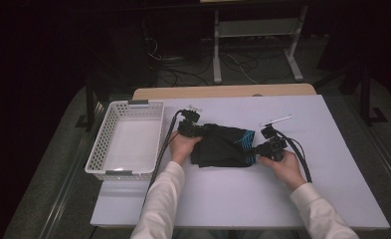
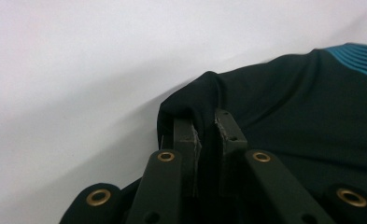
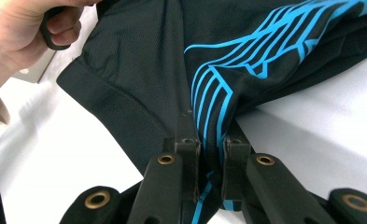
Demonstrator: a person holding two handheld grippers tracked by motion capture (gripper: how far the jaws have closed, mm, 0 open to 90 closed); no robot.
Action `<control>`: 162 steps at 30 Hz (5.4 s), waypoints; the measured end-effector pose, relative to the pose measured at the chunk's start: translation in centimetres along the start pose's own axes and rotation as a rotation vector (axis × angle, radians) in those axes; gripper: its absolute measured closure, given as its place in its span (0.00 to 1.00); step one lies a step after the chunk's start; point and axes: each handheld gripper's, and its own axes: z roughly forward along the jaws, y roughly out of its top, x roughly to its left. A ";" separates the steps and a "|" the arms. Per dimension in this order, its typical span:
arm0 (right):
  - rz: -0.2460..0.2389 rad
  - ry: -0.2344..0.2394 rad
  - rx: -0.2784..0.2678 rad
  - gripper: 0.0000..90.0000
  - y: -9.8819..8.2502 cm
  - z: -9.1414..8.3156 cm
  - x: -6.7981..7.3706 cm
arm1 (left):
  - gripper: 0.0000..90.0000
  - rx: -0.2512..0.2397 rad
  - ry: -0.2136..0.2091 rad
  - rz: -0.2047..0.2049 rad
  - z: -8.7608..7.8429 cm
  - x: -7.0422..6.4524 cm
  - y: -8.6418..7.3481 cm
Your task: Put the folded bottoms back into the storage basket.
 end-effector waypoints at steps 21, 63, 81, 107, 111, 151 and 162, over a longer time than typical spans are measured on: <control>-0.101 -0.030 -0.003 0.89 0.4 -2.2 4.5 | 0.90 -0.112 0.019 0.080 -5.5 -2.3 0.4; -0.231 -0.003 -0.091 0.89 4.7 -6.7 11.4 | 0.90 -0.239 0.056 0.143 -14.4 -2.5 4.3; -0.260 -0.006 -0.109 0.89 6.4 -7.6 13.6 | 0.90 -0.229 0.089 0.180 -16.4 -2.4 5.8; -0.317 0.024 -0.126 0.89 9.4 -6.8 17.9 | 0.90 -0.257 0.148 0.190 -21.6 -0.8 6.8; -0.322 0.032 -0.123 0.89 9.7 -6.3 18.4 | 0.90 -0.264 0.154 0.178 -22.4 -0.1 6.2; -0.396 0.078 -0.078 0.89 13.1 0.0 24.6 | 0.90 -0.301 0.235 0.104 -28.7 5.4 3.4; -0.398 0.083 -0.059 0.89 13.6 2.1 25.8 | 0.90 -0.304 0.250 0.068 -29.4 7.1 2.1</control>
